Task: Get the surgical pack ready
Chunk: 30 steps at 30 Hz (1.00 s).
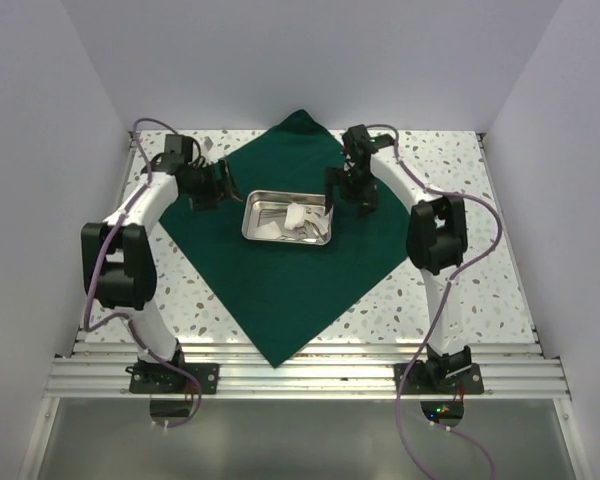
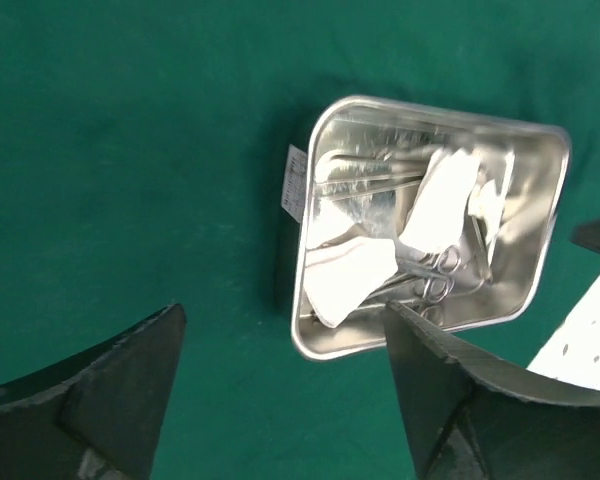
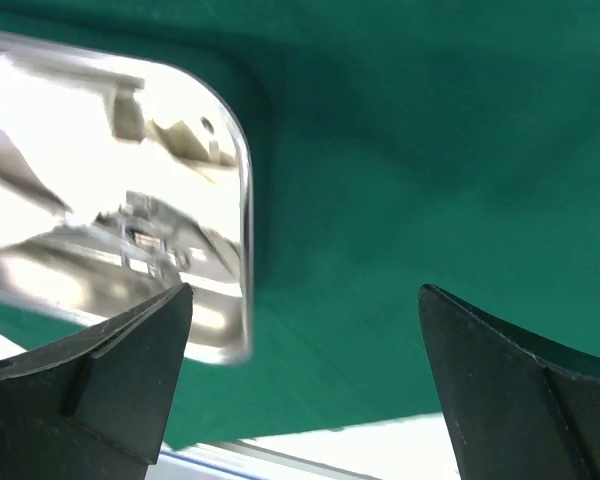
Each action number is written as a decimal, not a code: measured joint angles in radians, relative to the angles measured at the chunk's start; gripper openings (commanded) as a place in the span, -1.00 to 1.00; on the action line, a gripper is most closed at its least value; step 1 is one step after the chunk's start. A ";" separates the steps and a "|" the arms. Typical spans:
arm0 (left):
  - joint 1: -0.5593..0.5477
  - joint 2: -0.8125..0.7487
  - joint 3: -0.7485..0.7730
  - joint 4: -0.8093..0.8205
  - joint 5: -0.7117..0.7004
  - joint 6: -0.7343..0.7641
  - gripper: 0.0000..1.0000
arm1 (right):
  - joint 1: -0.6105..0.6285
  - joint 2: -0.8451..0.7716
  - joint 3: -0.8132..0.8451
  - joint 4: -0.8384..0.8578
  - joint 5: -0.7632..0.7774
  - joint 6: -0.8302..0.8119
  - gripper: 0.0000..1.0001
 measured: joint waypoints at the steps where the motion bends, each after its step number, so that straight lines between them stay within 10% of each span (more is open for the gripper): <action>1: 0.010 -0.039 -0.006 0.001 -0.018 0.001 0.73 | -0.001 -0.025 0.000 -0.011 0.017 -0.015 0.97; 7: 0.073 -0.289 -0.085 -0.002 -0.092 -0.007 1.00 | 0.051 -0.322 -0.121 -0.022 0.097 -0.106 0.97; 12: 0.114 -0.394 -0.172 -0.041 -0.157 -0.037 1.00 | 0.329 -0.525 -0.345 0.016 0.085 -0.137 0.77; 19: 0.117 -0.483 -0.298 -0.099 -0.253 -0.094 1.00 | 0.604 -0.535 -0.570 0.071 0.052 -0.131 0.38; 30: 0.117 -0.666 -0.440 -0.122 -0.199 -0.141 0.80 | 0.645 -0.549 -0.618 0.100 0.122 -0.093 0.48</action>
